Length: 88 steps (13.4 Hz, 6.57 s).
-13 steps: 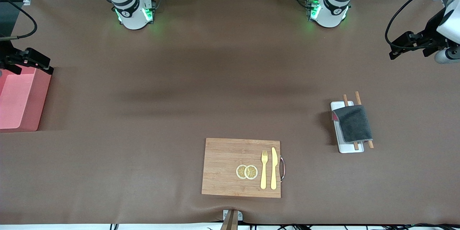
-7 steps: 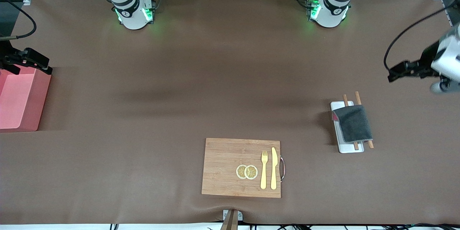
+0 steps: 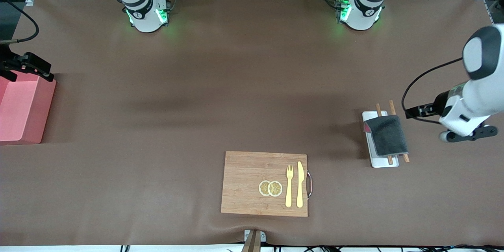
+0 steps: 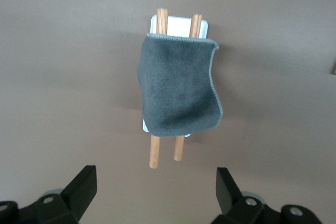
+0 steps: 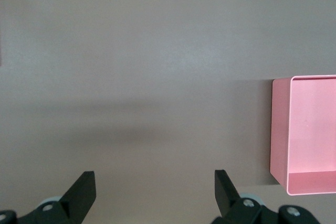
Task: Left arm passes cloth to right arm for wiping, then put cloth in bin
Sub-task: 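Lower the left gripper and grasp the grey cloth's edge, then lift the cloth with the left gripper while the right gripper reaches over, then grasp the cloth with the right gripper and open the left gripper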
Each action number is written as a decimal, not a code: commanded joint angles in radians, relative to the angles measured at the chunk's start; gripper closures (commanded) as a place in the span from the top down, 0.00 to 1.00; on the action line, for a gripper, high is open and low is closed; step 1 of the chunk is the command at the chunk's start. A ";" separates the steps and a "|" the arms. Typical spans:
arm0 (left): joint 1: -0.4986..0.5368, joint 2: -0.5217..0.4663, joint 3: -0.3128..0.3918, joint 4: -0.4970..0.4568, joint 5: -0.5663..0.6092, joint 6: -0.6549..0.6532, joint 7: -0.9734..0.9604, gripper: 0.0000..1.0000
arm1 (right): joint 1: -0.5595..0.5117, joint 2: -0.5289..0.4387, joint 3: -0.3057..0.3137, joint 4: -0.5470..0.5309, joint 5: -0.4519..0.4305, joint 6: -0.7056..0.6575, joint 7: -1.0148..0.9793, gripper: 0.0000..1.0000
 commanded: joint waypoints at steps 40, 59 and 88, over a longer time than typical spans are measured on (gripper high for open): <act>0.025 0.199 -0.004 -0.050 0.014 0.244 -0.048 0.06 | -0.015 0.014 0.000 0.021 0.005 -0.064 0.010 1.00; 0.010 0.102 -0.119 -0.038 0.003 0.164 -0.059 0.00 | -0.005 0.023 0.002 0.014 0.071 -0.149 0.133 1.00; -0.518 0.257 -0.429 0.299 -0.106 0.665 -1.559 0.00 | 0.350 0.353 0.003 0.008 0.876 0.014 1.405 1.00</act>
